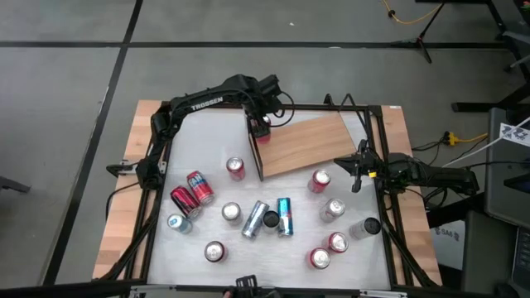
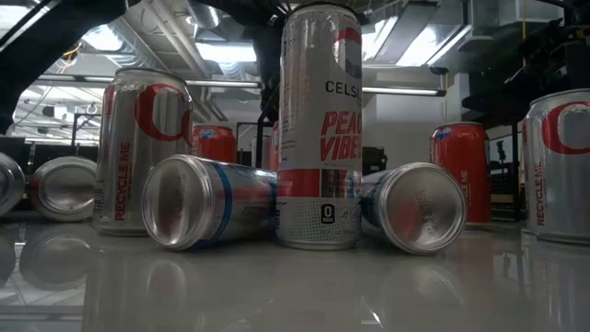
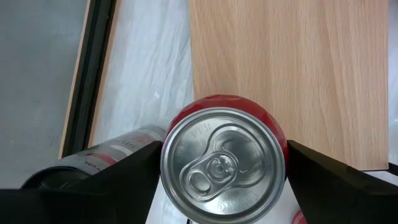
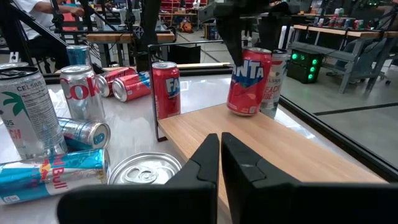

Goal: Place canned beverage on shelf
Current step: Put the top left orange soda can on the shelf

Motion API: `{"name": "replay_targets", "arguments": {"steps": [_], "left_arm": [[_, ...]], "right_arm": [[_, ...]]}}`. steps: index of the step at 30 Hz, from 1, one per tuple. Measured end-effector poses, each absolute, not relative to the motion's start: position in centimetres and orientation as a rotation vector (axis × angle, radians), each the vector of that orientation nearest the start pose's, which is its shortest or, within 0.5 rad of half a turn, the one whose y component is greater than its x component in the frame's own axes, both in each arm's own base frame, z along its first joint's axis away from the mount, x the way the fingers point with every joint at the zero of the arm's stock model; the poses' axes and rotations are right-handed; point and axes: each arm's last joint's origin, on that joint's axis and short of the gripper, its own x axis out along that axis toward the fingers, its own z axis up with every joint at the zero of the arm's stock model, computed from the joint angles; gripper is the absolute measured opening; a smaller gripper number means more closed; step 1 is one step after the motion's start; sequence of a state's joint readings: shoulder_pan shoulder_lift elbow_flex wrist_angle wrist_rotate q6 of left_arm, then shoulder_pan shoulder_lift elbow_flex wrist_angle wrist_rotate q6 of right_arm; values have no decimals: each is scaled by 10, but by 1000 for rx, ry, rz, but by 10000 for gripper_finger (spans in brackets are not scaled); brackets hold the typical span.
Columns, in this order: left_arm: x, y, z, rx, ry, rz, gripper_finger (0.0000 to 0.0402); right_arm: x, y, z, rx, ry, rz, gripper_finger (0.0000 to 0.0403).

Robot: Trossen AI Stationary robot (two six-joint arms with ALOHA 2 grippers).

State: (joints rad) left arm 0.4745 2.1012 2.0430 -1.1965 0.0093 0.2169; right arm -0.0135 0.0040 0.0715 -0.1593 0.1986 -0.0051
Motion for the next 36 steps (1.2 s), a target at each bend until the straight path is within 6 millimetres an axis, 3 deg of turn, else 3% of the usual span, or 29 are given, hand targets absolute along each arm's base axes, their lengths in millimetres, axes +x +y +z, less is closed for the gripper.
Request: {"name": "replay_targets", "arguments": {"steps": [36], "left_arm": [[388, 194, 284, -99, 1251, 277, 312]], "right_arm": [[92, -7, 172, -14, 92, -210, 10]]}}
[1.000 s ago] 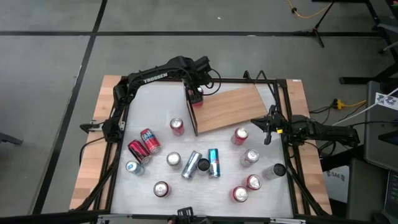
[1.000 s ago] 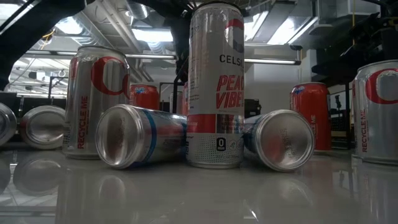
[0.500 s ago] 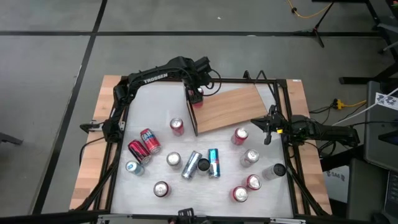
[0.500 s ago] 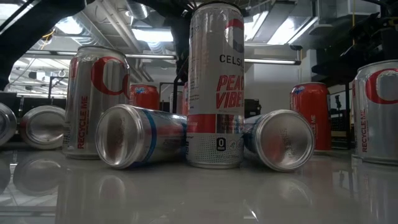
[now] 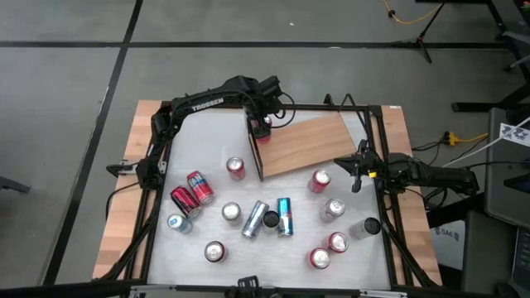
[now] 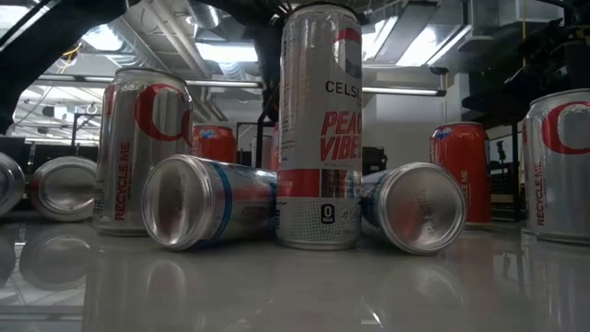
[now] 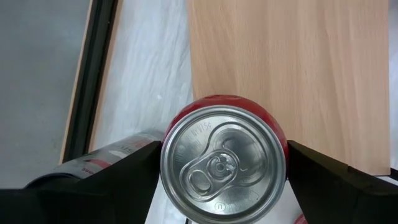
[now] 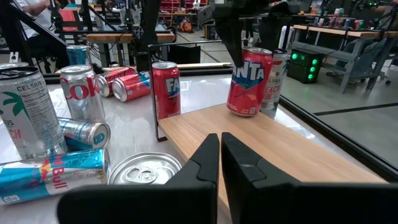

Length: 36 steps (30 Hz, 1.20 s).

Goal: Place canned beverage on shelf
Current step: Put the top left orange soda can on the shelf, then put the middle right orange soda can on the shelf

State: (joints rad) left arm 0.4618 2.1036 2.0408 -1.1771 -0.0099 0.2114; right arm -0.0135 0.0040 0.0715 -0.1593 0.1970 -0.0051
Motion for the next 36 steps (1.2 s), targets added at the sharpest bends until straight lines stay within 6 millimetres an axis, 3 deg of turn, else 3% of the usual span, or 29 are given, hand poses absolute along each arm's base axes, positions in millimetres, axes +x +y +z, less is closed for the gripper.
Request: {"name": "replay_targets", "arguments": {"steps": [12, 21, 27, 36], "left_arm": [[390, 193, 284, -73, 1253, 291, 315], [390, 192, 282, -76, 1258, 292, 379], [389, 191, 285, -80, 1258, 303, 388], [384, 183, 317, -68, 1241, 294, 389]], "right_arm": [[92, -7, 172, -14, 92, -210, 10], [92, -7, 172, -14, 92, -210, 10], [92, -7, 172, -14, 92, -210, 10], [92, -8, 172, -15, 91, -236, 10]]}}
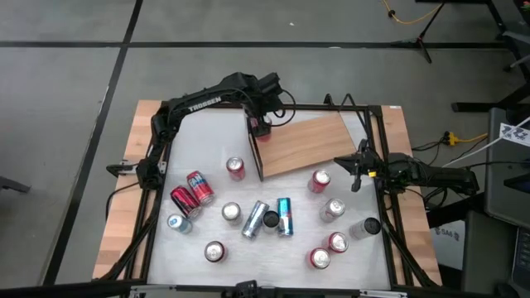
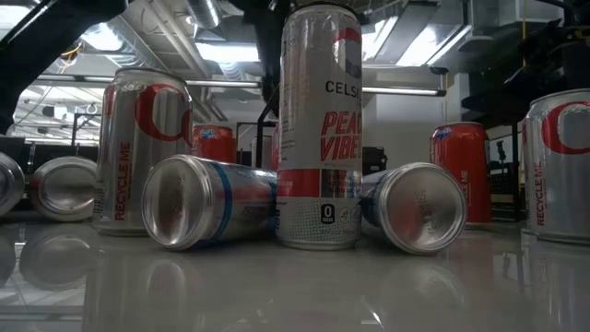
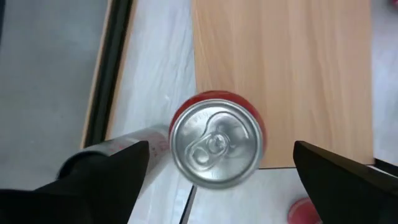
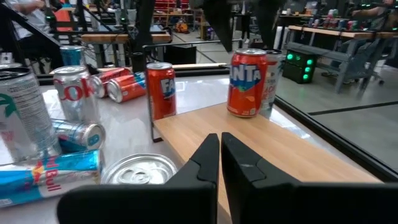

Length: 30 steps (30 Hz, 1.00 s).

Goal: Place canned beverage on shelf
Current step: Put the middle right orange soda can on the shelf

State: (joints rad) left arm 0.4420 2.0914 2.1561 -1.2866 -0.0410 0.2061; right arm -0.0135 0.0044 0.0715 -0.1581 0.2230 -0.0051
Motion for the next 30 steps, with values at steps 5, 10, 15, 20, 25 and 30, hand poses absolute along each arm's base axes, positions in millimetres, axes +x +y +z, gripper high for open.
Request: {"name": "replay_targets", "arguments": {"steps": [5, 10, 15, 20, 25, 30], "left_arm": [[378, 177, 347, -47, 1209, 286, 389], [361, 168, 382, -33, 1136, 298, 389], [330, 151, 412, -52, 1101, 303, 389], [302, 127, 434, -49, 1002, 291, 389], [279, 102, 421, -50, 887, 290, 389], [252, 84, 381, -55, 749, 313, 389]], "right_arm": [[92, -8, 173, 2, 83, -260, 10], [92, -8, 175, 25, 49, -266, 21], [92, -9, 177, 46, 25, -270, 92], [92, -9, 184, 58, -42, -282, 181], [89, -8, 200, 68, -120, -255, 238], [81, -7, 231, 67, -129, -203, 254]]}}
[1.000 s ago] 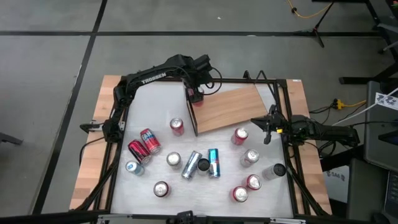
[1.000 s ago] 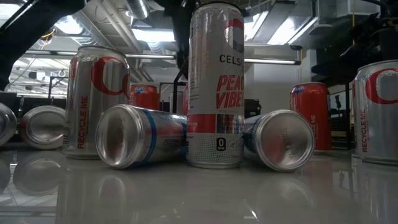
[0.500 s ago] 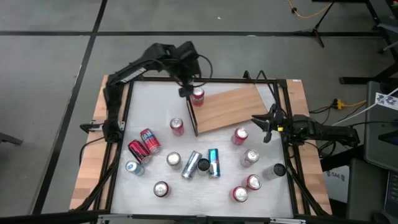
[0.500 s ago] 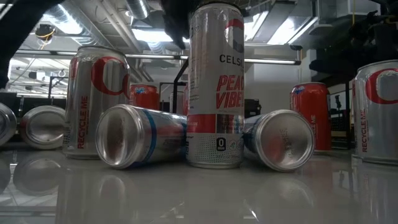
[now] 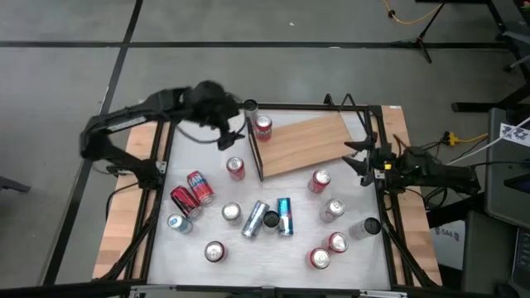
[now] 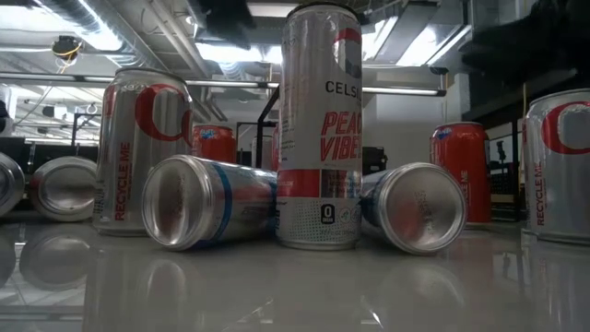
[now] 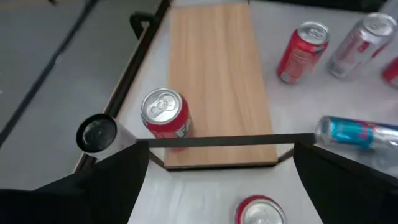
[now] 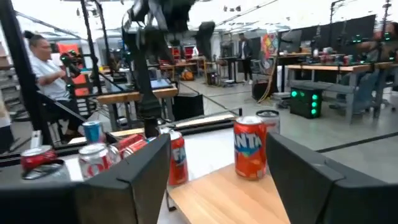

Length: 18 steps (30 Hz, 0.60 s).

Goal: Place canned beverage on shelf
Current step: Put the middle right orange soda can on the shelf

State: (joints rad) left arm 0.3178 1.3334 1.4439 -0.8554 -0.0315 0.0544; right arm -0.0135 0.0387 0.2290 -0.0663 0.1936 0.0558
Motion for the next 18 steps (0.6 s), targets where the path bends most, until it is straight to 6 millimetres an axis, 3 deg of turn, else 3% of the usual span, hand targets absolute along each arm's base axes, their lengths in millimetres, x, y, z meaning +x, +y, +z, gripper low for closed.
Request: {"name": "replay_targets", "arguments": {"steps": [8, 18], "left_arm": [[218, 67, 310, -105, 611, 331, 389], [202, 60, 243, -134, 464, 336, 389]], "right_arm": [[87, -6, 284, 33, 93, -187, 249], [140, -8, 335, -84, 471, -197, 248]]}}
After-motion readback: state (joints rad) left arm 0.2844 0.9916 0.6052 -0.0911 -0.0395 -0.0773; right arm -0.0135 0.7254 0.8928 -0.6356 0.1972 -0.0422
